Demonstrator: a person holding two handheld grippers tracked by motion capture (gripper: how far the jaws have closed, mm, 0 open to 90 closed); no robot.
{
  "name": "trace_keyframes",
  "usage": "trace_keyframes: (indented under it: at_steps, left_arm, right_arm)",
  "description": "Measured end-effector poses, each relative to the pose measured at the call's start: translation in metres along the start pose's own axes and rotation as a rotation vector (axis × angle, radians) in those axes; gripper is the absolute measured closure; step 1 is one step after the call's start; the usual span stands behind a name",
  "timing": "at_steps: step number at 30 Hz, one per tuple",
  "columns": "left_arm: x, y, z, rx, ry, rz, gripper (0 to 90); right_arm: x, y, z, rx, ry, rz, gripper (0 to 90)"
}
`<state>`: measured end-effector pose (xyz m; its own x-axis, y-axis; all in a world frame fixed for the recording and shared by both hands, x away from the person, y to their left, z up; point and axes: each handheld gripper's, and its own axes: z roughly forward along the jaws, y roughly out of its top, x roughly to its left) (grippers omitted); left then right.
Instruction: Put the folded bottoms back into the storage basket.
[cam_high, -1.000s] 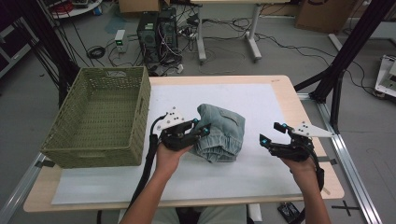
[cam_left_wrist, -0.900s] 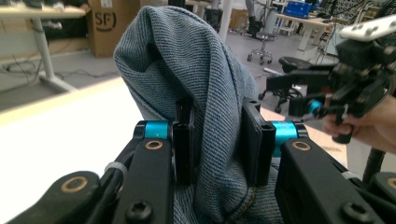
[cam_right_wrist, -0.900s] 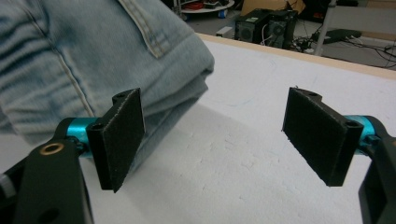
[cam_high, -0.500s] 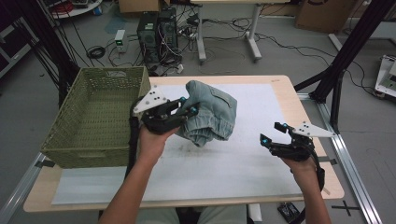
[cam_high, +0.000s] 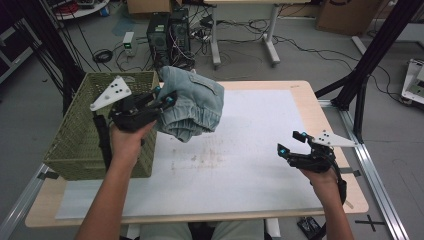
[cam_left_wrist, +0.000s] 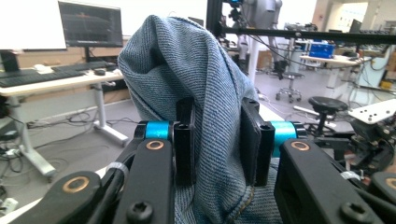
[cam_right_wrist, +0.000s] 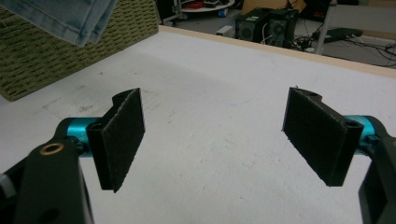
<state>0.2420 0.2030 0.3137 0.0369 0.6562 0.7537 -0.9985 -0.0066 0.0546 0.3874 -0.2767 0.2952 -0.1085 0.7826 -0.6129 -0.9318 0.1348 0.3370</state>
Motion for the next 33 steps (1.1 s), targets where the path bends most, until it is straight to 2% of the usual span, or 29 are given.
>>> trace_keyframes:
  at_steps: [8,10,20,23,24,26,28,33]
  left_arm:
    - [0.018,0.009,-0.03,-0.031,0.043,0.003,69.9]
    - [0.02,0.01,-0.033,-0.037,0.048,0.001,69.9]
    - [0.04,0.019,-0.073,-0.056,0.127,0.019,72.1]
    - [0.043,0.021,-0.078,-0.054,0.131,0.019,75.0]
    - [0.046,0.022,-0.082,-0.036,0.147,0.03,75.7]
    - [0.047,0.023,-0.084,-0.032,0.154,0.033,77.1]
    - [0.053,0.025,-0.092,-0.063,0.178,0.02,80.0]
    - [0.061,0.029,-0.102,-0.069,0.206,0.012,81.0]
  right_arm:
    - [0.001,0.0,0.002,0.003,0.002,-0.003,21.4]
    - [0.001,0.0,0.002,0.002,0.002,-0.004,21.4]
    - [0.002,0.0,0.002,0.006,0.001,-0.002,21.4]
    - [0.002,0.0,0.003,0.004,0.002,-0.007,21.5]
    - [0.002,0.0,0.003,0.006,0.002,-0.006,21.4]
    - [0.002,-0.001,0.004,0.012,0.003,-0.004,21.5]
    - [0.002,-0.001,0.004,0.013,0.004,-0.001,21.4]
    - [0.001,-0.002,0.004,0.012,0.002,-0.003,21.4]
